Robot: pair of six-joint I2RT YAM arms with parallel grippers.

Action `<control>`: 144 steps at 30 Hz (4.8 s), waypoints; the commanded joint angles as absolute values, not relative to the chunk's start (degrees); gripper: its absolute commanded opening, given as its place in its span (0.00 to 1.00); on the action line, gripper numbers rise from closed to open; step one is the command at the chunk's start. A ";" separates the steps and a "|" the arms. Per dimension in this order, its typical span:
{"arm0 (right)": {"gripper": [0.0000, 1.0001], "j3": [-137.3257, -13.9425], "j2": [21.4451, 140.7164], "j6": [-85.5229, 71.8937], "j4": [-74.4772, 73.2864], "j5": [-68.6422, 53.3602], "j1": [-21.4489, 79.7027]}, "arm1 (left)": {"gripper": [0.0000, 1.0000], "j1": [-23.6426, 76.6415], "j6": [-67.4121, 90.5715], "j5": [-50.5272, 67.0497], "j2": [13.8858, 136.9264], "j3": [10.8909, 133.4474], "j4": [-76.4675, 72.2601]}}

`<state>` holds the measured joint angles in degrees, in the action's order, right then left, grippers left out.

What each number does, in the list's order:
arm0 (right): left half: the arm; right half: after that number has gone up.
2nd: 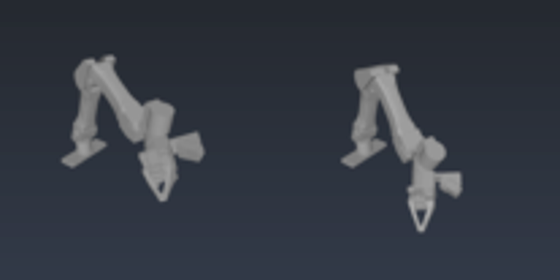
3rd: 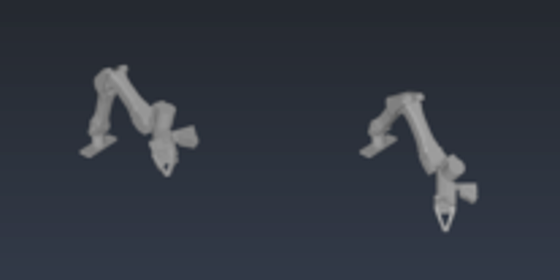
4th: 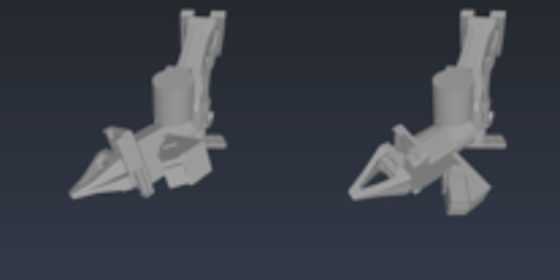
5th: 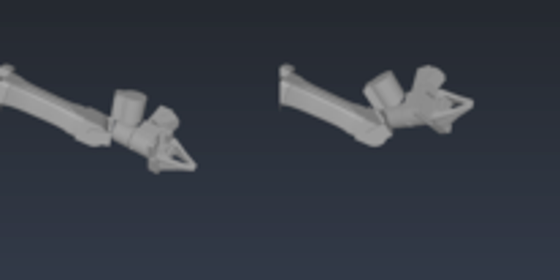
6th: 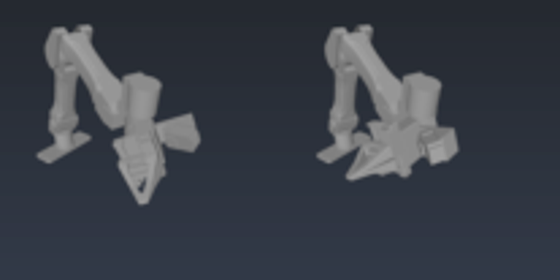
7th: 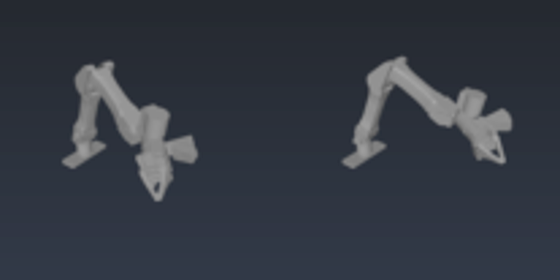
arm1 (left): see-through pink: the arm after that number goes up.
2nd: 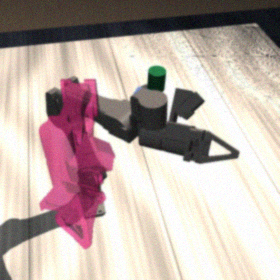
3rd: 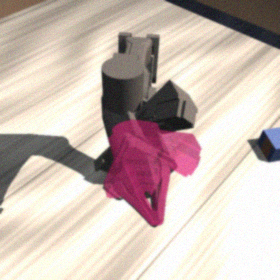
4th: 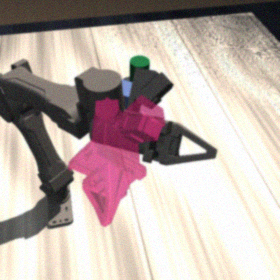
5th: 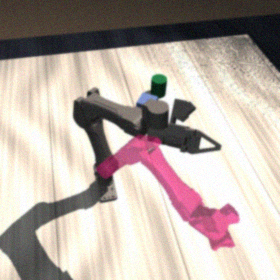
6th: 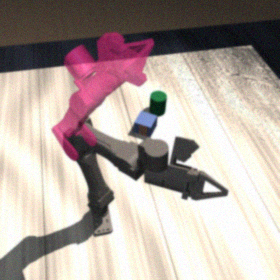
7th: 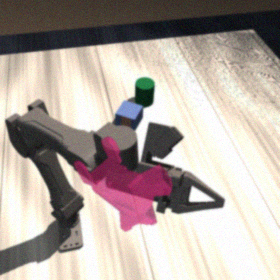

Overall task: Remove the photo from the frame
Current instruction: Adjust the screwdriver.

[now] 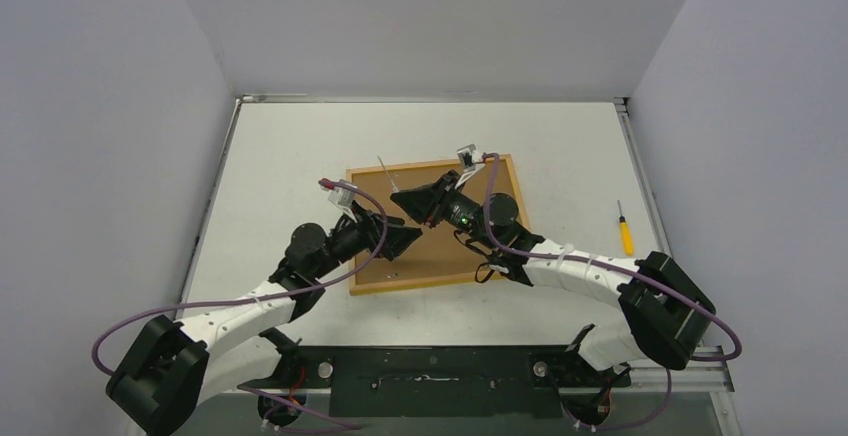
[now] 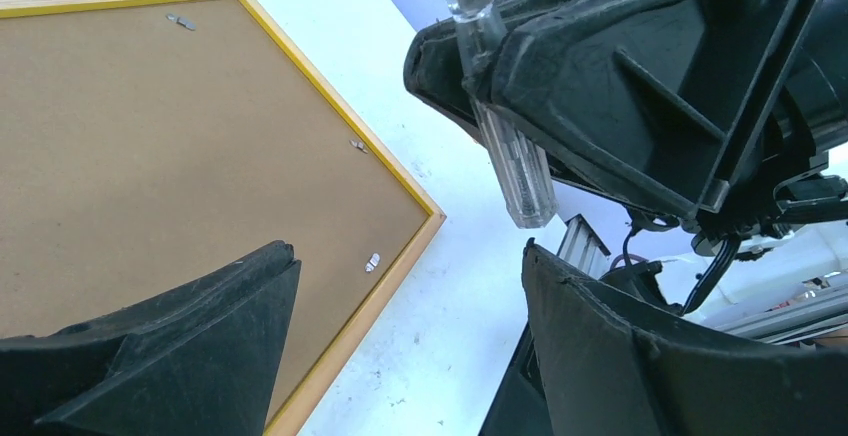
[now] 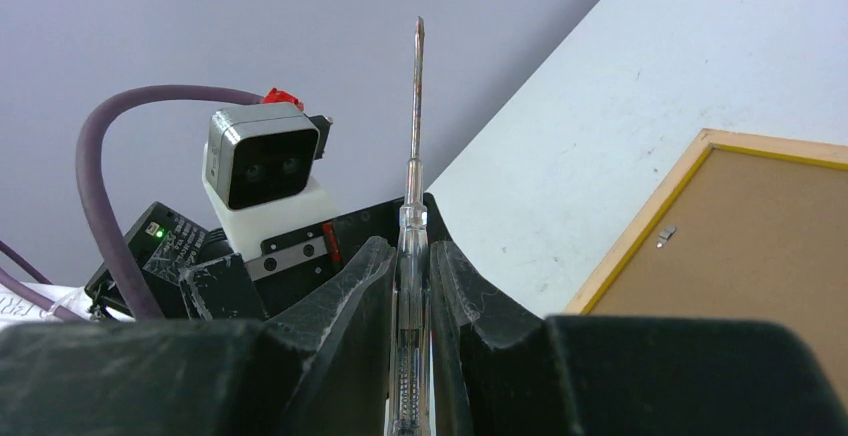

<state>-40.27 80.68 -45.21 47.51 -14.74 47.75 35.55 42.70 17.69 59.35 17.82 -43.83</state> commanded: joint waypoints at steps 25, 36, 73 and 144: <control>0.05 -38.44 78.70 -38.31 53.18 -13.89 50.52 | 0.52 35.39 46.09 18.37 55.86 21.58 -48.02; 0.07 -37.93 77.90 -38.96 52.80 -14.98 50.68 | 0.16 34.80 44.56 17.66 56.50 22.45 -44.11; 0.67 -69.37 84.86 -20.11 -15.45 -37.16 36.21 | 0.00 38.99 25.32 25.11 64.57 31.34 -17.90; 0.05 -55.11 73.90 -32.91 -5.25 -41.23 28.64 | 0.97 44.53 37.02 -5.25 46.70 27.55 -15.19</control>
<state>-58.57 79.64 -25.21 -23.09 -40.01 28.67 51.59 18.83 -14.20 50.37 28.69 -6.44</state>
